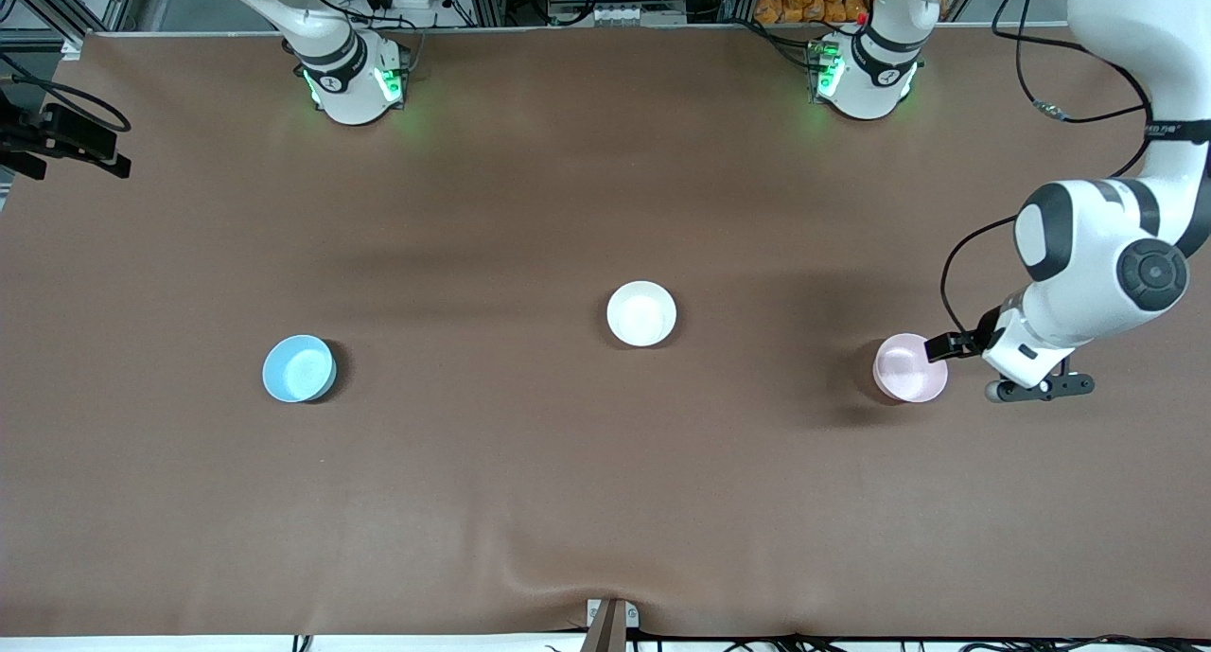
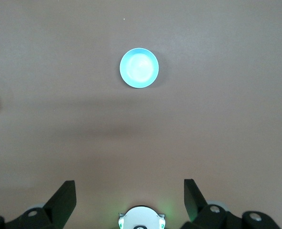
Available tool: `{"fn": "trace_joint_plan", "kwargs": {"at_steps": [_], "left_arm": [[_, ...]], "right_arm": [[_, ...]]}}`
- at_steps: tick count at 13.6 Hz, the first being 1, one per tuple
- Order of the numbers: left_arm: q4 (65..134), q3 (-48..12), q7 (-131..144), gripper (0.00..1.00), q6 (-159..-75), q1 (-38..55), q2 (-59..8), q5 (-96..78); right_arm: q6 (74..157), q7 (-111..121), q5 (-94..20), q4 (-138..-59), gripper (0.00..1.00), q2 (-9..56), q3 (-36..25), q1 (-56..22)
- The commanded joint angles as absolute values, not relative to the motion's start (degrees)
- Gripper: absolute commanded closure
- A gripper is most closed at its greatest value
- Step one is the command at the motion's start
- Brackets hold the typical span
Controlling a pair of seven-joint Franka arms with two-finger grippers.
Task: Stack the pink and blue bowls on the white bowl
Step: 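Move the left gripper down to the pale pink bowl's rim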
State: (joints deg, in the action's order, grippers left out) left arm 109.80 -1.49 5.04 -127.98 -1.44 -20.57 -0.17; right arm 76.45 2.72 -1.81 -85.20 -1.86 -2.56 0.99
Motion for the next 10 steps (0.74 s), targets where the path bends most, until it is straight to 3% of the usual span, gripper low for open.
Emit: {"fn": "trace_joint_plan", "kwargs": {"at_steps": [1,5,10], "left_arm": [[110.1,-1.5,3.5,0.0,-130.2,-1.7,-23.4,-0.3],[111.0,-1.4,3.5,0.01,-134.4,-2.3,-26.6,0.3],[110.9,-1.4,3.5,0.24,-138.2,-2.6,-30.3,0.3]], "right_arm": [[75.8,1.9,-2.3,-84.5,0.0,-1.8,-2.6,0.8],[75.8,1.9,-2.3,-84.5,0.0,-1.8,-2.6,0.8],[75.4,1.9,-2.3,-84.6,0.0,-1.8,-2.6,0.8]]}}
